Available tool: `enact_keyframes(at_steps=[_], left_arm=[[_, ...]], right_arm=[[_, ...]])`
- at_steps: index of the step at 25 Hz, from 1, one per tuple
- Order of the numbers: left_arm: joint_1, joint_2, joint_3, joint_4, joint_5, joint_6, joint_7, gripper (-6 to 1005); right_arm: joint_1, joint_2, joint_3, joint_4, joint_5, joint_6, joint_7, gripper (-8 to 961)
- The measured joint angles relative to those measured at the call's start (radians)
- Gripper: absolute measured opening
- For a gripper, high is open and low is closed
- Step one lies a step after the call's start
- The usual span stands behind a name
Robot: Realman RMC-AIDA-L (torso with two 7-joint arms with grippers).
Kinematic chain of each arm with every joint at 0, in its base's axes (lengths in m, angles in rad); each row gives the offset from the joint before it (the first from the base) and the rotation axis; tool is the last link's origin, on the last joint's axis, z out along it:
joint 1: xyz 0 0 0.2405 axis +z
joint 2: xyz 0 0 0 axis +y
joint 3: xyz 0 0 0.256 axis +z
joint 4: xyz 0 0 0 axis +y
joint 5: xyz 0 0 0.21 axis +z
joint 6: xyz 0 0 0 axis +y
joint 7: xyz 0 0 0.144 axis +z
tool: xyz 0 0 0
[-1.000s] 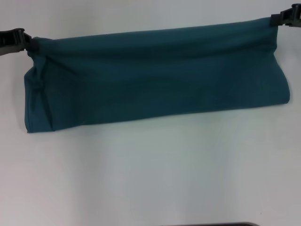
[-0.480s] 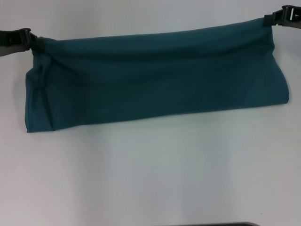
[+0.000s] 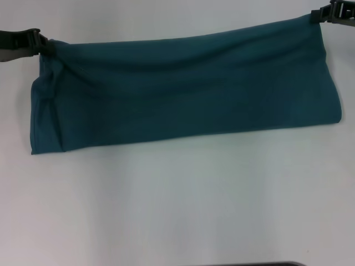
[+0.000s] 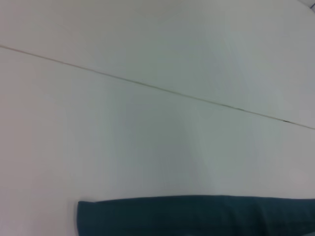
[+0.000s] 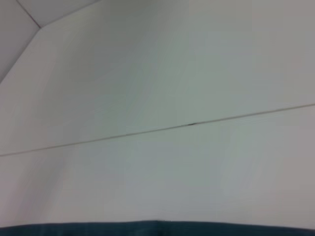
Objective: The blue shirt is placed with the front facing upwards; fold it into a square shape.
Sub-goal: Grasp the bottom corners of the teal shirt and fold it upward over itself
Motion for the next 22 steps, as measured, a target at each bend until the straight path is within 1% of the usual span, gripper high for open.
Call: enact_keyframes(at_steps=[9,16,22], left_arm=[[-0.006,0.001,0.001,0.004,0.014,-0.012,-0.003,26],[-0.009,0.003,0.002,0.011,0.017,-0.023,-0.003,26],[-0.017,0.004,0.002,0.021,0.023,-0.027,-0.003,27]], right_arm=[[0.013,0.007,-0.013,0.0,0.0,0.018,-0.005,12],[0.023,0.006,-0.018,0.0,0.0,0.046,-0.009,11],[0.025,0.007,-0.057,0.004,-0.001,0.084,-0.006,12]])
